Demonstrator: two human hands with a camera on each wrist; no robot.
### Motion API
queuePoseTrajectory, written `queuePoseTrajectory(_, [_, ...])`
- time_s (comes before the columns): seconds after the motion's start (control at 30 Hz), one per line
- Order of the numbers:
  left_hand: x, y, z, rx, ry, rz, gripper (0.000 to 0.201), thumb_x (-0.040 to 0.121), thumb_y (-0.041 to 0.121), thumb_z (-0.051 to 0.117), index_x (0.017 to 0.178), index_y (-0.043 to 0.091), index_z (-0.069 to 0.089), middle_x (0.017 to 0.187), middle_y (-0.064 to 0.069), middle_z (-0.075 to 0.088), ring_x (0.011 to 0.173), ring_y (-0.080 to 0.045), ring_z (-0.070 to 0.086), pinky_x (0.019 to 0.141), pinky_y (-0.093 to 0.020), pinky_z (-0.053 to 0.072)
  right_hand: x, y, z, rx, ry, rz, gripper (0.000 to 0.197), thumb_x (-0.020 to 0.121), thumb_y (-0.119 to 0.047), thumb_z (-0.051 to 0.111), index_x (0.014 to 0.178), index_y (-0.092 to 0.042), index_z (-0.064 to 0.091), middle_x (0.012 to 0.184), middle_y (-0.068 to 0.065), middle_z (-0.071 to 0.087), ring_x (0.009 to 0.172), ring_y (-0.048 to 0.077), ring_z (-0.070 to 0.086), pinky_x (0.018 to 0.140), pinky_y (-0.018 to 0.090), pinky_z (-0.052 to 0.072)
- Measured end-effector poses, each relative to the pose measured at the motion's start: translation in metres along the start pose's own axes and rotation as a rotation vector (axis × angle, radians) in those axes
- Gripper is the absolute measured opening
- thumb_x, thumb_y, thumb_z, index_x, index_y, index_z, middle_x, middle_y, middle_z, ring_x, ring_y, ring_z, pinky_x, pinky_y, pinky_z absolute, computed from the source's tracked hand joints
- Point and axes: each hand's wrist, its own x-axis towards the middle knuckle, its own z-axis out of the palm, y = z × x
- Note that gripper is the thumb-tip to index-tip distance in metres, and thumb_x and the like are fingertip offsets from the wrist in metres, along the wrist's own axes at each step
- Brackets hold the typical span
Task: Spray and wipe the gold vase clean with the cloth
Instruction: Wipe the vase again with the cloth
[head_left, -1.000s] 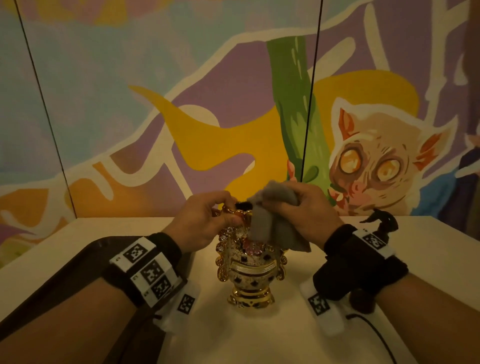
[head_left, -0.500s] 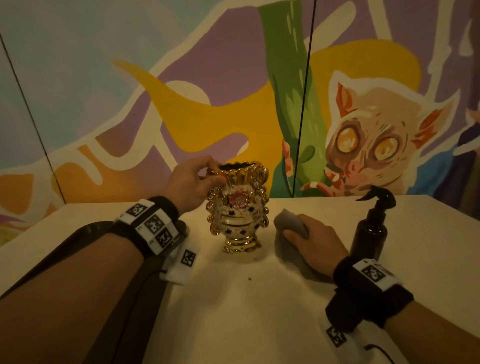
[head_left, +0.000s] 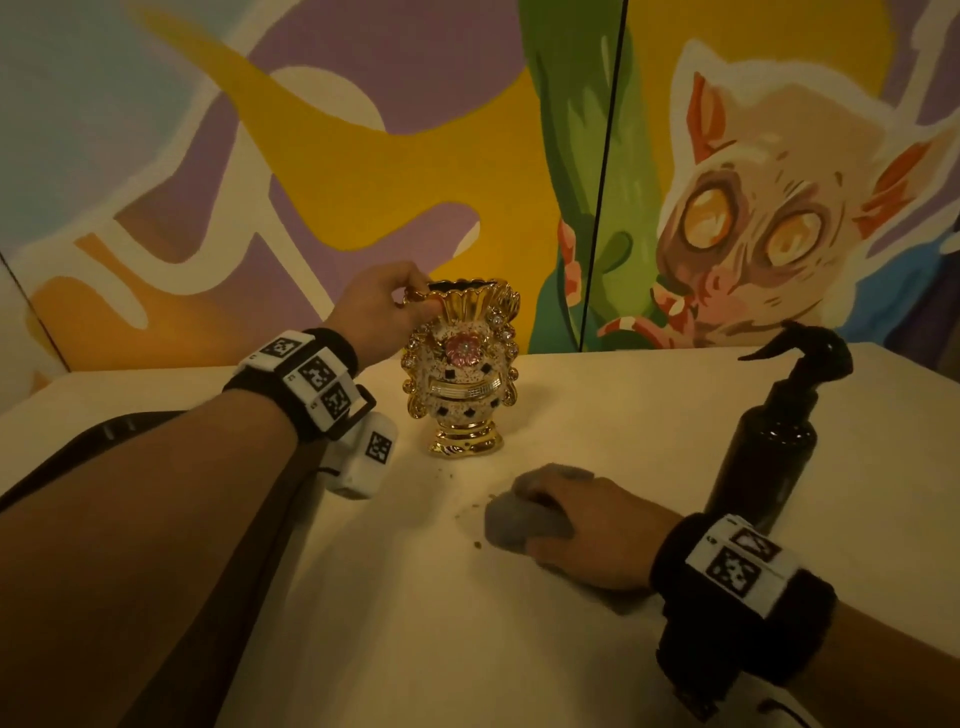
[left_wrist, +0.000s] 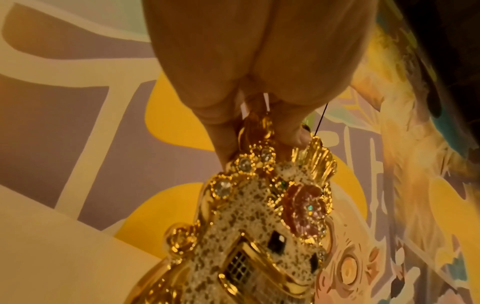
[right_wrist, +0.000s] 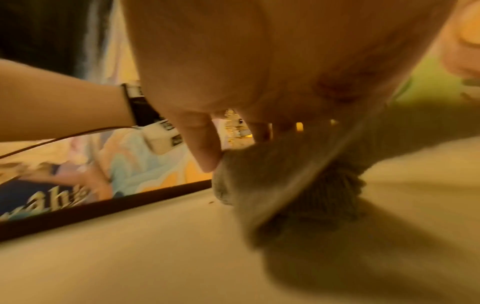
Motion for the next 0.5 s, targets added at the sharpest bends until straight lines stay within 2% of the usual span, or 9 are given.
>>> queuePoseTrajectory(0.1, [0.015, -0.011, 0.004, -0.074, -0.03, -0.023, 0.023, 0.083, 0.024, 0.067, 0.067, 0.034, 0.054, 0.115, -0.005, 0.062, 0.094, -0.049, 0.06, 0.073, -0.066, 0.052, 0.01, -0.001, 0.001, -0.047, -0.045, 0.006, 0.068, 0.08, -0.059, 0.057, 0.137, -0.033, 0.032, 0.14, -0.005, 0.043, 0.118, 0.016, 0.049, 0.099, 0.031, 0.042])
queuePoseTrajectory(0.13, [0.018, -0.013, 0.005, -0.088, -0.039, -0.024, 0.021, 0.081, 0.028, 0.067, 0.066, 0.036, 0.054, 0.115, -0.003, 0.062, 0.095, -0.049, 0.06, 0.076, -0.066, 0.052, 0.014, 0.0, 0.001, -0.039, -0.058, 0.016, 0.069, 0.079, -0.061, 0.057, 0.137, -0.034, 0.031, 0.14, -0.005, 0.044, 0.117, 0.016, 0.049, 0.098, 0.03, 0.042])
queuePoseTrajectory(0.23, [0.025, -0.015, 0.006, -0.111, -0.068, -0.017, 0.015, 0.073, 0.035, 0.065, 0.064, 0.039, 0.054, 0.119, -0.004, 0.062, 0.098, -0.036, 0.061, 0.087, -0.061, 0.05, 0.018, -0.002, -0.002, -0.021, -0.075, 0.03, 0.066, 0.081, -0.06, 0.056, 0.136, -0.031, 0.033, 0.139, -0.005, 0.044, 0.118, 0.016, 0.047, 0.099, 0.03, 0.04])
queuePoseTrajectory(0.3, [0.028, -0.016, 0.007, -0.125, -0.101, -0.029, 0.016, 0.073, 0.034, 0.065, 0.064, 0.041, 0.054, 0.122, -0.004, 0.061, 0.097, -0.029, 0.058, 0.088, -0.058, 0.047, 0.018, 0.0, -0.002, -0.024, -0.082, 0.044, 0.066, 0.081, -0.058, 0.057, 0.136, -0.031, 0.033, 0.14, -0.006, 0.042, 0.121, 0.016, 0.044, 0.103, 0.031, 0.037])
queuePoseTrajectory(0.4, [0.029, -0.017, 0.005, -0.138, -0.151, -0.067, 0.014, 0.074, 0.031, 0.065, 0.068, 0.038, 0.055, 0.125, -0.002, 0.06, 0.106, -0.029, 0.058, 0.091, -0.054, 0.047, 0.015, 0.001, -0.001, -0.014, -0.058, 0.043, 0.068, 0.081, -0.059, 0.057, 0.138, -0.03, 0.033, 0.141, -0.008, 0.041, 0.123, 0.014, 0.041, 0.105, 0.028, 0.031])
queuePoseTrajectory(0.5, [0.027, -0.019, 0.002, -0.157, -0.201, -0.091, 0.01, 0.076, 0.028, 0.065, 0.073, 0.03, 0.055, 0.119, 0.002, 0.058, 0.105, -0.026, 0.056, 0.086, -0.043, 0.047, 0.011, 0.003, -0.002, 0.007, -0.037, 0.05, 0.068, 0.078, -0.061, 0.058, 0.136, -0.033, 0.035, 0.139, -0.011, 0.041, 0.123, 0.011, 0.039, 0.105, 0.026, 0.028])
